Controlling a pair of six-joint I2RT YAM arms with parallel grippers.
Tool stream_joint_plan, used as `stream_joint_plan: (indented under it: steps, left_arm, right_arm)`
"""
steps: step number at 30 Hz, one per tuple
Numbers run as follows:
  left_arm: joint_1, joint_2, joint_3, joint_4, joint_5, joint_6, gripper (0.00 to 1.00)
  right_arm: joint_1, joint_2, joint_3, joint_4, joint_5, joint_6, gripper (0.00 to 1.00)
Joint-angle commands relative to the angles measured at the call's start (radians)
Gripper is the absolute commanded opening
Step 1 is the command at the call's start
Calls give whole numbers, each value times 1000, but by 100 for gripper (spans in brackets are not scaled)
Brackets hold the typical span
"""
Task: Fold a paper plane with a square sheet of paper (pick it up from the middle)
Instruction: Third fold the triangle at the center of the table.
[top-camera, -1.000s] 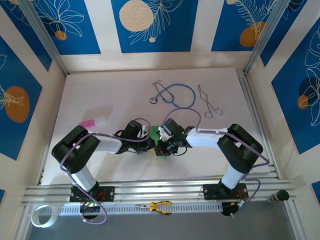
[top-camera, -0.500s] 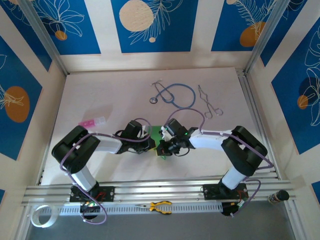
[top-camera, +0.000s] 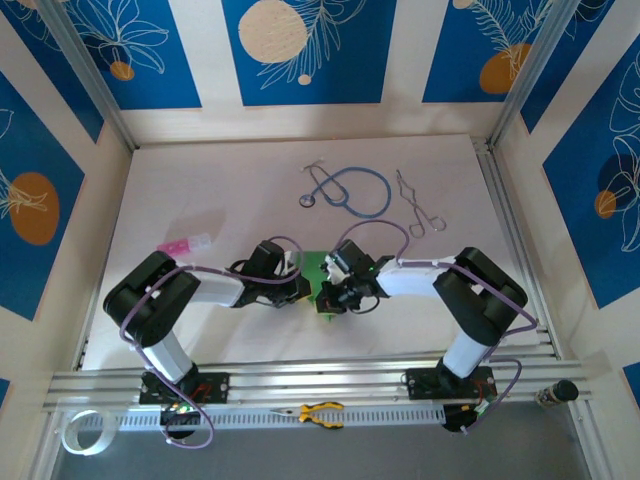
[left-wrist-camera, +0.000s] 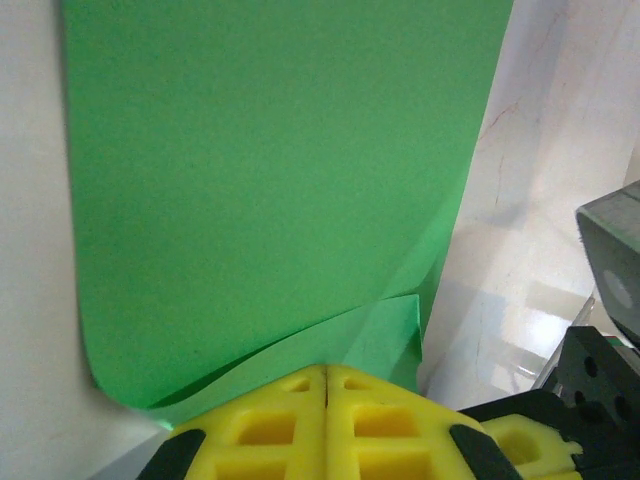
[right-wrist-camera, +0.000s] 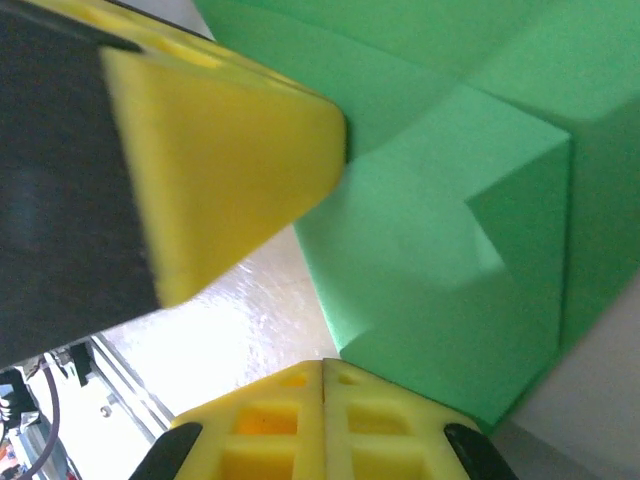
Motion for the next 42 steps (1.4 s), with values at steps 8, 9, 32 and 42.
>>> stream_joint_plan:
  steps: [8,9,32,42]
  left_arm:
    - [-6,31,2,-74,-34,29,0]
    - [-6,32,2,-74,-34,30,0]
    - [-4,39,10,-89,-38,39,0]
    - [-2,41,8,-105,-56,34,0]
  right_arm:
    - [11,-89,7,-61,-10,-19,7]
    - [15,-91,16,-63,-13,-24,7]
    - [15,-29,-124,55,-3,18,8]
    - [9,-100,-197,66,-27,4,9]
